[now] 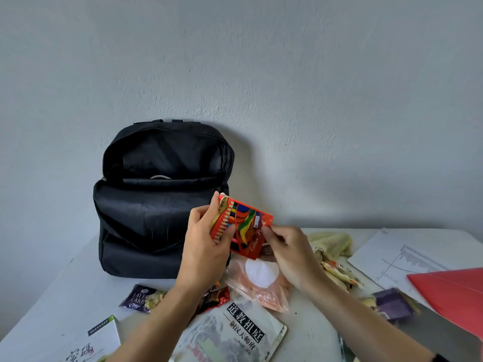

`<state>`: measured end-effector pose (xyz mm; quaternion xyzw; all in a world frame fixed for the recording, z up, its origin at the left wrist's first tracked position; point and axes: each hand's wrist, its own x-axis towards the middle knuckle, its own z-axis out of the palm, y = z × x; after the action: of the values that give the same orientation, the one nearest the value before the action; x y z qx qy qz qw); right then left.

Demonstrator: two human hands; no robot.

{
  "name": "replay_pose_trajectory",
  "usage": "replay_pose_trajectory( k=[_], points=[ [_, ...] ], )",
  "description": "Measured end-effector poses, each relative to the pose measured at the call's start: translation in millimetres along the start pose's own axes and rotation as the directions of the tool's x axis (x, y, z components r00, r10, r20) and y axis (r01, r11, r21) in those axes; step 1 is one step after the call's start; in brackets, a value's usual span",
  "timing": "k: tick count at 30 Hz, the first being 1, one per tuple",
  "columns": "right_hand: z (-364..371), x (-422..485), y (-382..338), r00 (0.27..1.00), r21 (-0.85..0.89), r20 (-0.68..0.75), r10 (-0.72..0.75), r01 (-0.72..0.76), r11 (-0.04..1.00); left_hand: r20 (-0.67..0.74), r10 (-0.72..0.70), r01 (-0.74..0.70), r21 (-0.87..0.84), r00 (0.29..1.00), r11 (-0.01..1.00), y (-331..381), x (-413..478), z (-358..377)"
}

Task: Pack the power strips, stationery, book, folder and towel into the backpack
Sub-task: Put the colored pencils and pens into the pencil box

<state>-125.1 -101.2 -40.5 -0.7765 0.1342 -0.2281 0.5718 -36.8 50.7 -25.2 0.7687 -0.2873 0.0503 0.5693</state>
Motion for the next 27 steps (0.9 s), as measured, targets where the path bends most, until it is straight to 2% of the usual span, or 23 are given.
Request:
replay_pose_trajectory(
  k=[2,5,9,12,15,19,24,27],
  points=[
    [-4,4,6,0.995,0.167,-0.016,0.099,-0.095,0.981,0.035,0.029,-0.029,-0.015,0.999,0.999,1,4,-2],
    [-10,6,10,0.971,0.376,0.018,0.237,-0.227,0.899,0.022,0.009,-0.005,-0.164,1.000,0.986,-3,10,-5],
    [-9,6,8,0.952,0.474,0.087,0.295,-0.300,0.828,-0.082,-0.068,0.034,-0.358,0.994,0.933,-6,8,-5],
    [-14,9,2,0.936,0.507,0.170,0.309,-0.352,0.787,-0.118,-0.056,0.011,-0.353,0.991,0.936,-10,10,-5],
    [-17,13,1,0.931,0.452,0.203,0.302,-0.363,0.815,-0.082,-0.014,-0.012,-0.310,0.997,0.951,-13,19,-10],
    [-19,13,-3,0.939,0.279,0.214,0.271,-0.324,0.904,0.024,0.011,-0.005,-0.261,1.000,0.965,-11,32,-17],
    [-20,14,-4,0.962,0.034,0.165,0.220,-0.228,0.973,0.026,0.008,-0.001,-0.235,1.000,0.972,-14,37,-20],
    [-16,13,-5,0.970,-0.052,0.146,0.197,-0.191,0.980,0.038,0.065,-0.058,-0.163,0.997,0.985,-19,37,-17]
  ],
)
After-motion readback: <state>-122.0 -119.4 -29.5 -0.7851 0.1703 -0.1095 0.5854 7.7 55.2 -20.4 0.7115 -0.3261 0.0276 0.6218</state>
